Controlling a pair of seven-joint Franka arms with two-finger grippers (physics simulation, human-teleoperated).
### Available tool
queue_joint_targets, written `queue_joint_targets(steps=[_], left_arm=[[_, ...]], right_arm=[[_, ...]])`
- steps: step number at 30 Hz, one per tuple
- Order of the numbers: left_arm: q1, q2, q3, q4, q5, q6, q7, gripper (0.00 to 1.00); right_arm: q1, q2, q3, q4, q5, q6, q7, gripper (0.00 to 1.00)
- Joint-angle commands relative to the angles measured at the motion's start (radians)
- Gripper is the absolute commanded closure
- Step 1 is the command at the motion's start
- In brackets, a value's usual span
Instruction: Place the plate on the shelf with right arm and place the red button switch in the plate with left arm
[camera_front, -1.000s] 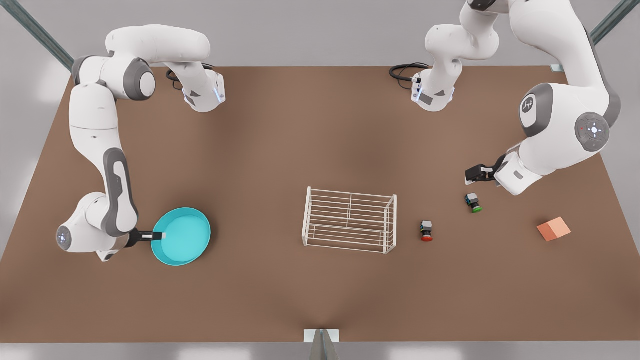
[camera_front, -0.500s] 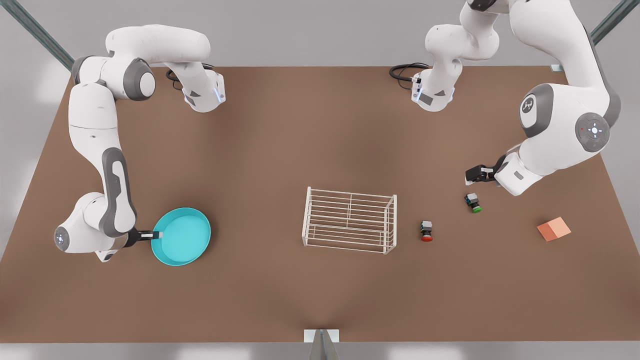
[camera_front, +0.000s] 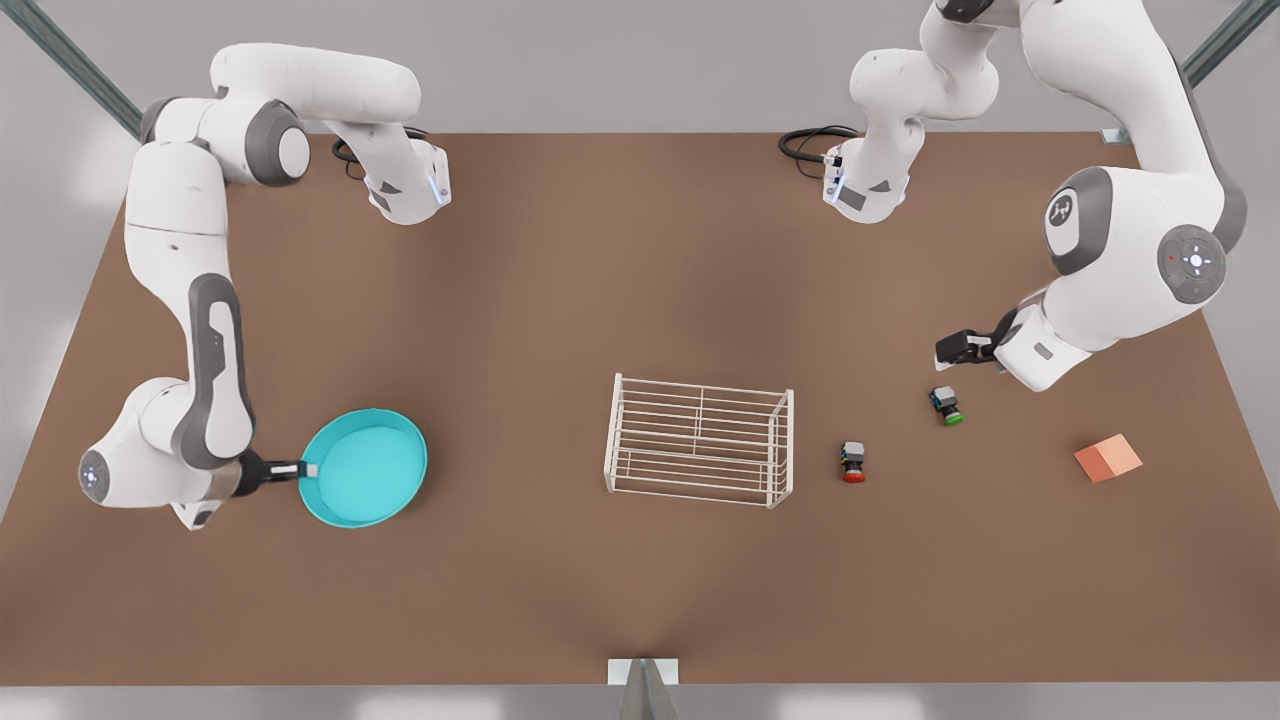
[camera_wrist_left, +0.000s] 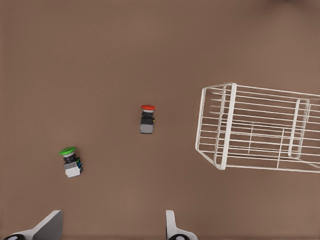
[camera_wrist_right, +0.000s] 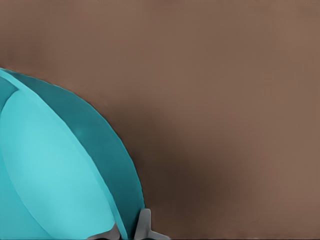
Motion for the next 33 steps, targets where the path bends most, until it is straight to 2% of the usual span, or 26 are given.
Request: queue_joint_targets(steps=[1, 6, 7, 11, 14, 16, 18, 21, 24, 28, 32, 33], left_arm=[[-0.001, 0.000, 0.000, 0.002, 0.001, -0.001, 0.000, 0.00], [0.001, -0.003, 0.000, -0.001, 0.001, -0.002, 0.000, 0.00], [0.002, -0.001, 0.000, 0.000, 0.001, -0.002, -0.001, 0.00], [0.002, -0.006, 0.000, -0.001, 0.002, -0.030, 0.000, 0.00], [0.002, -0.011, 0.002, 0.000, 0.024, -0.029, -0.001, 0.00], [0.021, -0.008, 0.005, 0.000, 0.021, -0.027, -0.023, 0.00], [0.019, 0.034, 0.003, 0.000, 0.022, 0.024, -0.023, 0.00], [-0.011, 0.080, -0.006, 0.000, 0.067, 0.106, -0.110, 0.00], [-0.011, 0.098, -0.006, 0.004, 0.067, 0.145, -0.109, 0.00], [-0.011, 0.152, -0.006, 0.004, 0.067, 0.197, -0.103, 0.00], [-0.039, 0.296, -0.009, -0.018, 0.065, 0.398, -0.101, 0.00], [-0.054, 0.289, -0.009, -0.110, 0.067, 0.514, -0.101, 0.00]], right_arm=[[0.013, -0.048, 0.010, 0.004, 0.005, -0.161, -0.015, 0.83], [0.076, -0.147, 0.036, 0.004, 0.005, -0.264, -0.012, 0.83], [0.079, -0.159, 0.070, 0.004, 0.006, -0.268, -0.006, 0.83], [0.202, -0.199, 0.074, 0.021, 0.035, -0.349, 0.057, 0.83], [0.304, -0.200, 0.070, 0.046, 0.038, -0.354, 0.204, 0.83], [0.344, -0.200, 0.099, 0.057, 0.077, -0.349, 0.319, 0.83], [0.400, -0.197, 0.097, 0.083, 0.078, -0.334, 0.405, 0.83], [0.436, -0.180, 0.113, 0.098, 0.098, -0.230, 0.540, 0.84], [0.439, -0.153, 0.196, 0.118, 0.098, -0.093, 0.730, 0.85], [0.535, -0.084, 0.200, 0.184, 0.098, 0.031, 0.893, 0.86], [0.587, -0.039, 0.200, 0.185, 0.098, 0.164, 0.976, 0.86], [0.597, -0.030, 0.200, 0.185, 0.098, 0.190, 0.982, 0.86]])
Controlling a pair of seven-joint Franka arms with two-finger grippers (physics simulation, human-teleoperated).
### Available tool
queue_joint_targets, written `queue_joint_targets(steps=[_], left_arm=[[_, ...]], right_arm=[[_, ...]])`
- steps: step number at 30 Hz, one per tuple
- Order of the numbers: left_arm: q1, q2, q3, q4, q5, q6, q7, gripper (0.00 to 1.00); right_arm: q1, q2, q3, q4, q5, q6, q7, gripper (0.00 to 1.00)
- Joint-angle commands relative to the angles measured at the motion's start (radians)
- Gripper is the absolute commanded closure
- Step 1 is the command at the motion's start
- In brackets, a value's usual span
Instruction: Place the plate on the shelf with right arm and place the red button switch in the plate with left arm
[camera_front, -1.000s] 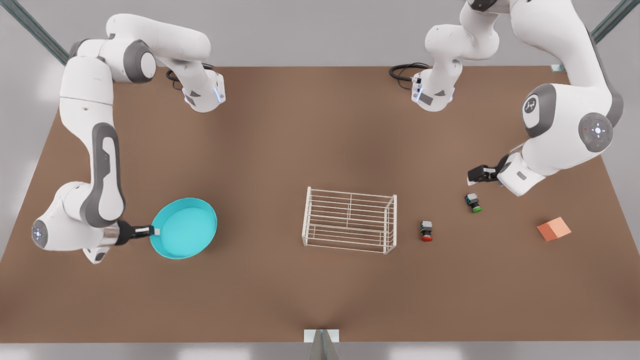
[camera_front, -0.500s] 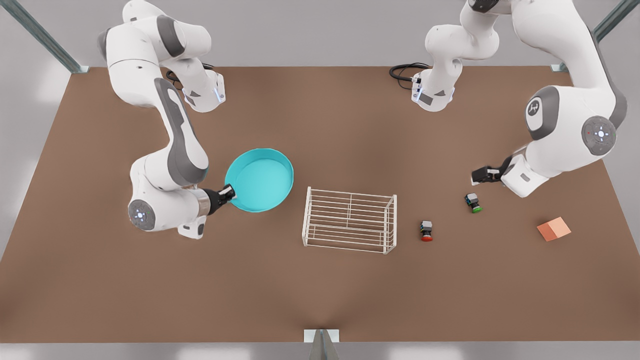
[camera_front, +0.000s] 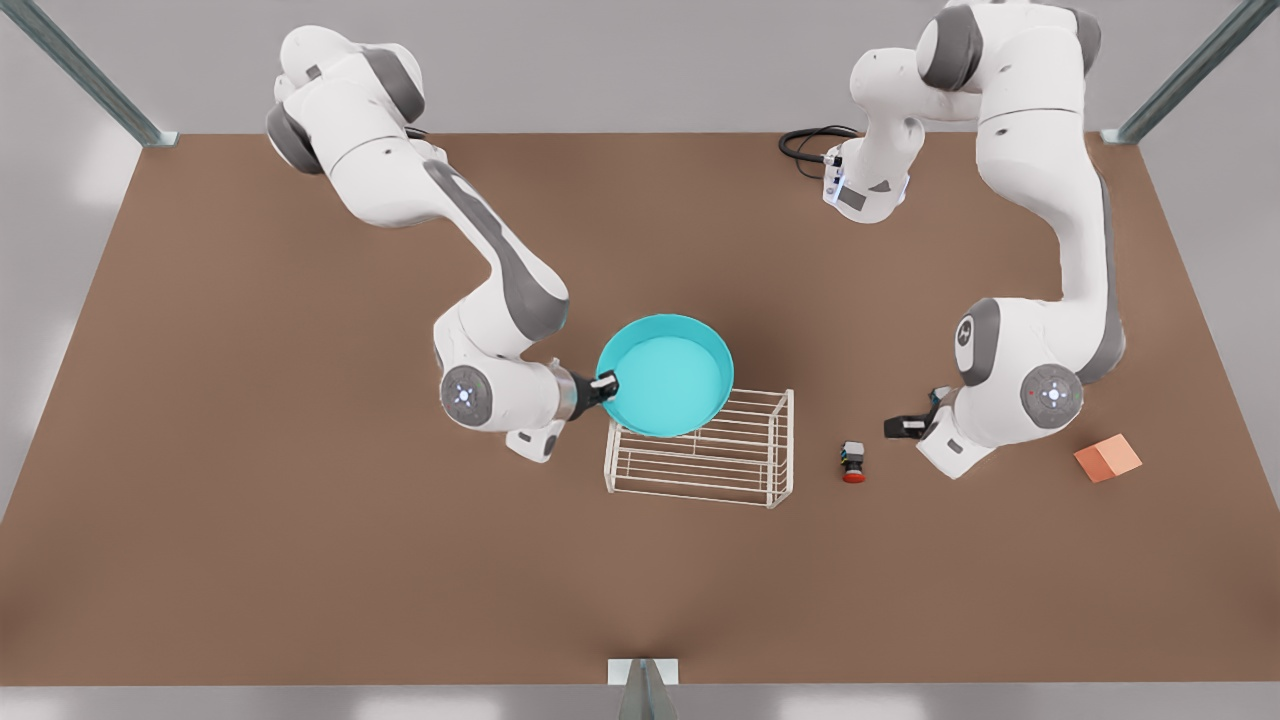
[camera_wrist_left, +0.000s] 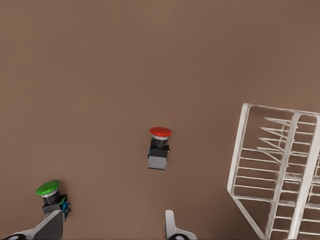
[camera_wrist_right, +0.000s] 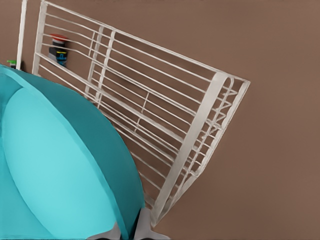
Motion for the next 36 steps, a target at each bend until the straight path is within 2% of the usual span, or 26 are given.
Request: queue_joint_targets(steps=[1, 6, 7, 8, 9, 11, 13, 16, 20, 22, 33, 35, 36], left_arm=[[-0.044, 0.018, -0.002, -0.055, -0.002, 0.277, -0.055, 0.00], [-0.112, 0.089, -0.003, -0.082, -0.051, 0.385, -0.087, 0.00], [-0.122, 0.095, -0.003, -0.084, -0.051, 0.386, -0.106, 0.00], [-0.123, 0.093, -0.002, -0.104, -0.049, 0.405, -0.106, 0.00], [-0.123, 0.090, -0.002, -0.156, -0.045, 0.469, -0.103, 0.00], [-0.121, 0.087, 0.008, -0.210, -0.028, 0.515, -0.077, 0.00], [-0.110, 0.099, 0.009, -0.225, 0.010, 0.520, -0.076, 0.00], [-0.103, 0.110, 0.009, -0.260, 0.010, 0.592, -0.078, 0.00], [-0.081, 0.147, 0.009, -0.266, 0.012, 0.647, -0.076, 0.00], [-0.058, 0.150, 0.009, -0.267, 0.010, 0.653, -0.078, 0.00], [-0.075, 0.204, 0.000, -0.276, 0.001, 0.732, -0.107, 0.00], [-0.075, 0.204, 0.000, -0.280, 0.001, 0.732, -0.107, 0.07], [-0.073, 0.202, 0.002, -0.282, 0.001, 0.732, -0.107, 0.22]], right_arm=[[0.019, 0.015, 0.001, 0.002, -0.009, 0.171, 0.495, 0.86], [0.061, 0.058, -0.005, 0.026, -0.009, 0.243, 0.552, 0.86], [0.062, 0.058, -0.005, 0.026, -0.011, 0.243, 0.552, 0.62], [0.061, 0.058, -0.008, 0.025, -0.011, 0.243, 0.555, 0.15], [0.061, 0.055, -0.016, 0.025, -0.014, 0.240, 0.556, 0.00], [0.018, 0.008, -0.016, 0.014, -0.018, 0.217, 0.544, 0.00], [-0.077, -0.123, -0.033, -0.017, -0.055, -0.042, 0.391, 0.00], [-0.180, -0.236, -0.180, -0.014, -0.299, -0.355, -0.071, 0.00], [-0.297, -0.235, -0.189, -0.006, -0.560, -0.381, -0.330, 0.00], [-0.338, -0.232, -0.189, -0.003, -0.571, -0.380, -0.382, 0.00], [-0.329, -0.227, -0.180, -0.005, -0.555, -0.380, -0.343, 0.00], [-0.329, -0.227, -0.180, -0.005, -0.555, -0.380, -0.343, 0.00], [-0.329, -0.227, -0.180, -0.005, -0.555, -0.380, -0.343, 0.00]])
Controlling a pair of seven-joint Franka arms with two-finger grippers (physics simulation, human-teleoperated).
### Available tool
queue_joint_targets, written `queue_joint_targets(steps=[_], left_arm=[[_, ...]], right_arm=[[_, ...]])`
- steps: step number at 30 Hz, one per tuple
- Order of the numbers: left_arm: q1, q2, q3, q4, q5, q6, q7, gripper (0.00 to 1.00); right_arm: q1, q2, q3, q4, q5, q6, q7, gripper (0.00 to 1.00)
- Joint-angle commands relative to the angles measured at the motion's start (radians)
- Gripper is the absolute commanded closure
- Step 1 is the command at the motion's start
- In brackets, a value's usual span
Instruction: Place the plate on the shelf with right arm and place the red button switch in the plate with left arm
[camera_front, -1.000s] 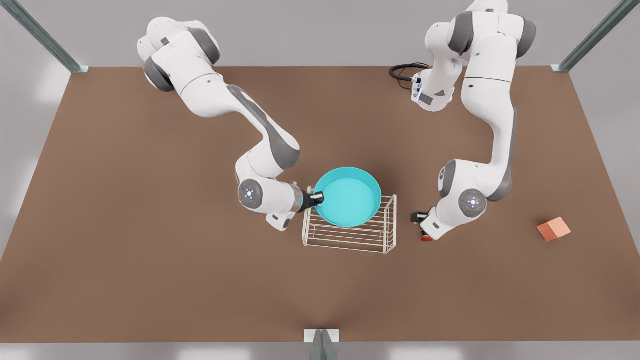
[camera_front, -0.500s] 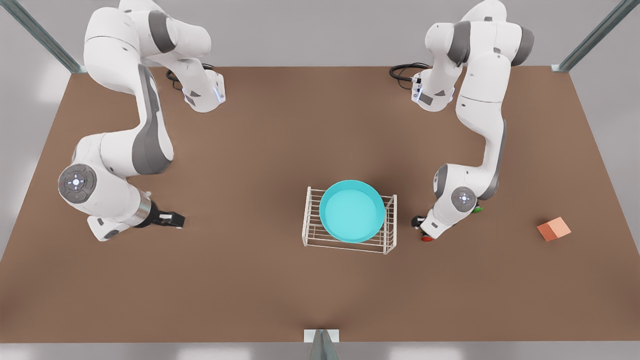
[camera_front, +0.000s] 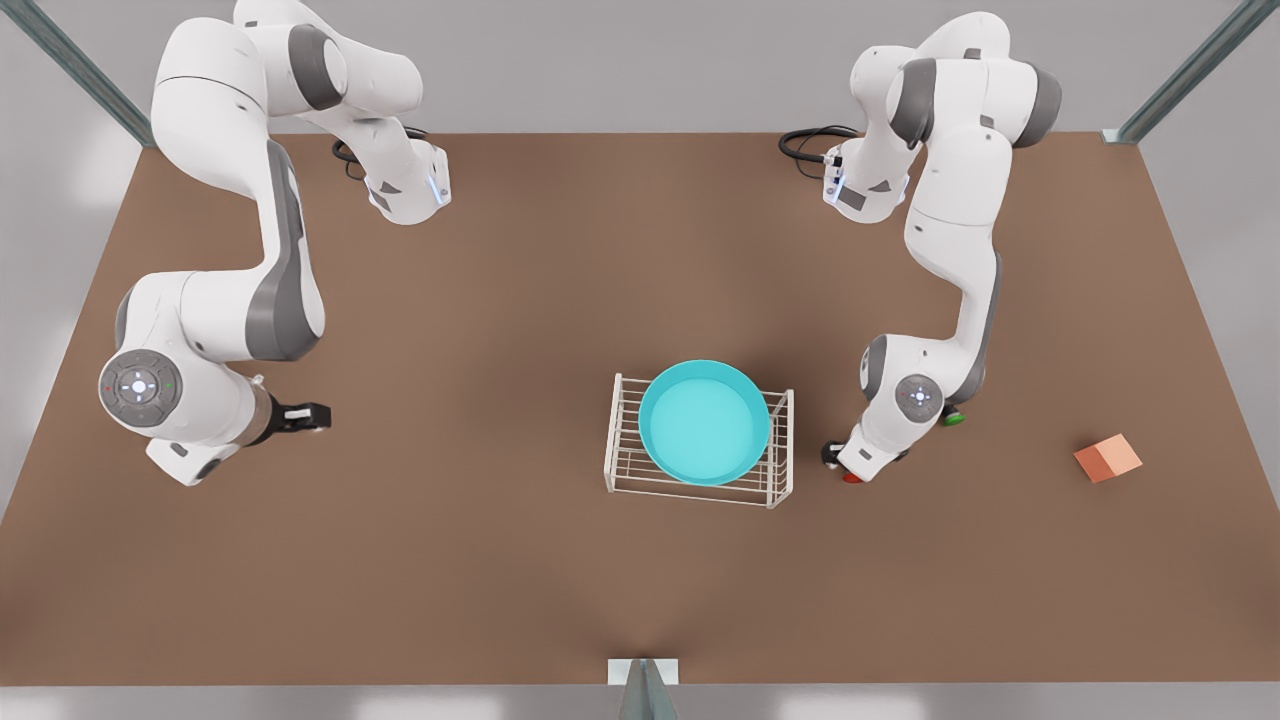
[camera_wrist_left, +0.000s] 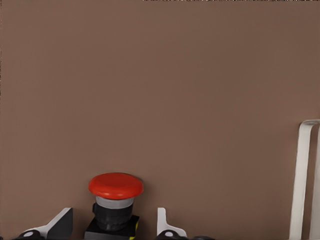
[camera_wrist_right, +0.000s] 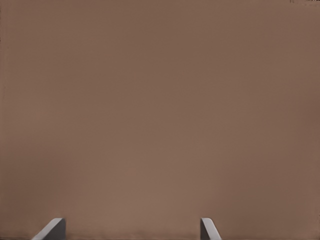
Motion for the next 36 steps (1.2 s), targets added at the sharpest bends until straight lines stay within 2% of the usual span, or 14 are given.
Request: queue_joint_targets(steps=[1, 2, 5, 8, 13, 16, 18, 21, 24, 28, 29, 30, 34, 36], left_arm=[[0.001, -0.001, 0.000, -0.001, -0.001, 0.023, -0.032, 0.47], [0.001, -0.001, 0.000, -0.001, 0.000, 0.023, -0.034, 0.57], [0.001, -0.003, 0.000, 0.000, -0.001, 0.022, -0.034, 0.69], [0.001, -0.044, 0.004, 0.025, 0.000, -0.036, -0.031, 0.70], [-0.001, -0.145, 0.001, 0.243, 0.007, -0.454, -0.048, 0.70], [-0.076, -0.159, -0.004, 0.456, 0.011, -0.768, -0.206, 0.70], [-0.147, -0.159, -0.004, 0.523, 0.005, -0.849, -0.330, 0.70], [-0.176, -0.100, -0.119, 0.654, -0.001, -0.820, -0.632, 0.70], [-0.177, -0.067, -0.203, 0.658, -0.001, -0.685, -0.804, 0.70], [-0.182, -0.017, -0.205, 0.631, 0.068, -0.645, -0.760, 0.70], [-0.181, -0.015, -0.205, 0.628, 0.069, -0.644, -0.753, 0.41], [-0.185, -0.015, -0.205, 0.628, 0.080, -0.644, -0.753, 0.00], [-0.196, -0.018, -0.205, 0.616, 0.114, -0.659, -0.747, 0.00], [-0.093, -0.116, -0.182, 0.628, 0.143, -0.920, -0.324, 0.00]], right_arm=[[0.000, -0.002, 0.003, 0.000, -0.001, -0.014, -0.180, 0.00], [0.002, -0.002, 0.003, 0.000, 0.000, -0.014, -0.180, 0.00], [0.002, 0.003, 0.007, 0.000, 0.003, -0.012, -0.177, 0.00], [0.002, 0.003, 0.007, 0.000, 0.016, -0.012, -0.175, 0.00], [0.002, 0.003, 0.007, 0.000, 0.014, -0.012, -0.171, 0.00], [0.002, 0.003, 0.007, 0.000, 0.014, -0.012, -0.162, 0.00], [0.003, 0.003, 0.007, 0.000, 0.013, -0.012, -0.160, 0.00], [0.012, 0.005, 0.007, 0.000, 0.013, -0.012, -0.159, 0.00], [0.012, 0.005, 0.007, 0.000, 0.013, -0.012, -0.160, 0.00], [0.008, 0.003, 0.003, 0.002, 0.011, -0.014, -0.166, 0.00], [0.008, 0.003, 0.003, 0.000, 0.011, -0.014, -0.166, 0.00], [0.006, 0.005, 0.003, 0.000, 0.013, -0.012, -0.168, 0.00], [0.006, 0.005, -0.001, 0.000, 0.014, -0.012, -0.186, 0.00], [-0.001, 0.005, -0.002, 0.000, 0.014, -0.012, -0.188, 0.00]])
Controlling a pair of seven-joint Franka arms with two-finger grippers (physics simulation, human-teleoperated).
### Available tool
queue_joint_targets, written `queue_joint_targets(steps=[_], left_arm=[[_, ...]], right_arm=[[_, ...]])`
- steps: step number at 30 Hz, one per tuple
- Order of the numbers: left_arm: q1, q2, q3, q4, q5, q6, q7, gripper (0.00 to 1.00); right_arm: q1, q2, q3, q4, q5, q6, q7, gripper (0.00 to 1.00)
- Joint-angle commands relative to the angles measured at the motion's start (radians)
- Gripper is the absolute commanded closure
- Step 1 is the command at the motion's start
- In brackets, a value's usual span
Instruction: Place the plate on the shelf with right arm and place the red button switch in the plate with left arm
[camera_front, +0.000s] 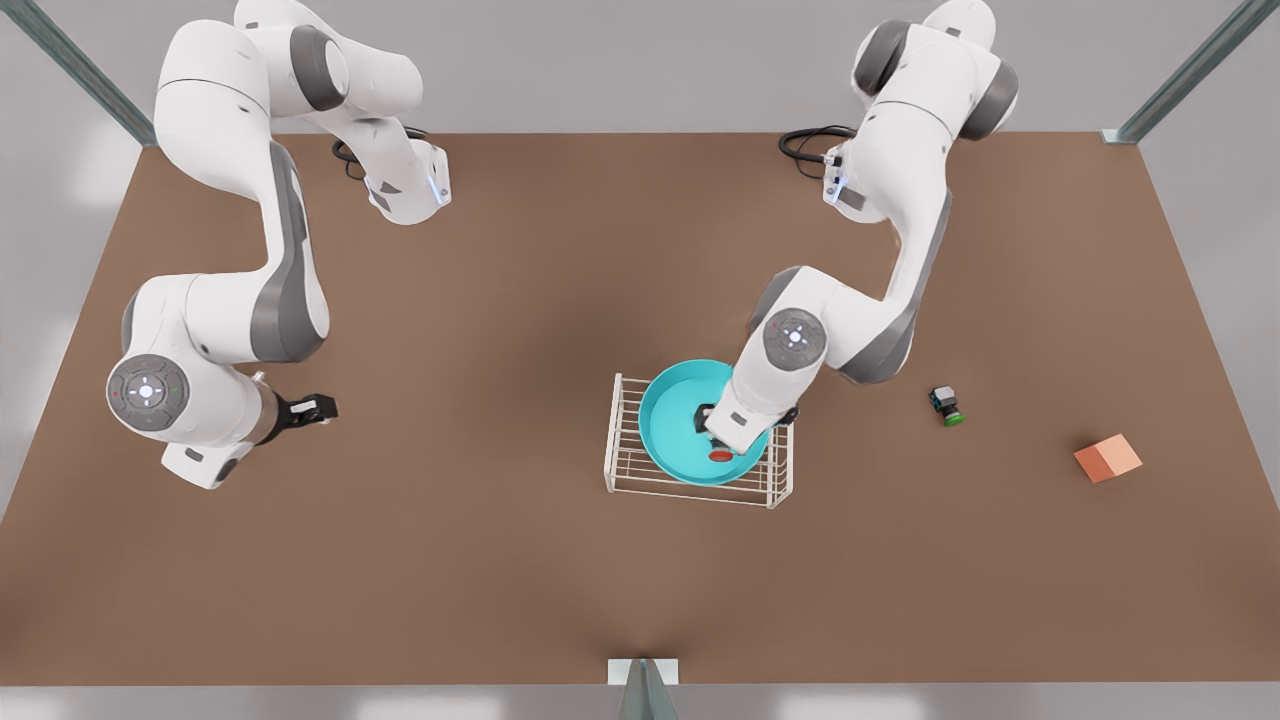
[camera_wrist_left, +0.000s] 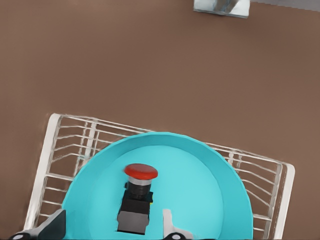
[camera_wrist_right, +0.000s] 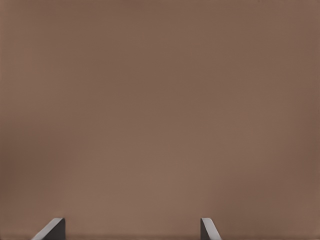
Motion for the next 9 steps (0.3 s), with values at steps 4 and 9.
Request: queue_joint_targets(steps=[4, 9], left_arm=[[0.302, -0.155, -0.024, 0.028, -0.011, -0.391, 0.577, 0.00], [0.351, -0.166, -0.082, 0.030, -0.019, -0.389, 0.602, 0.00]], right_arm=[[-0.004, 0.005, 0.001, 0.000, -0.001, 0.000, -0.034, 0.00], [-0.002, 0.006, 0.001, 0.000, -0.001, 0.000, -0.034, 0.00]])
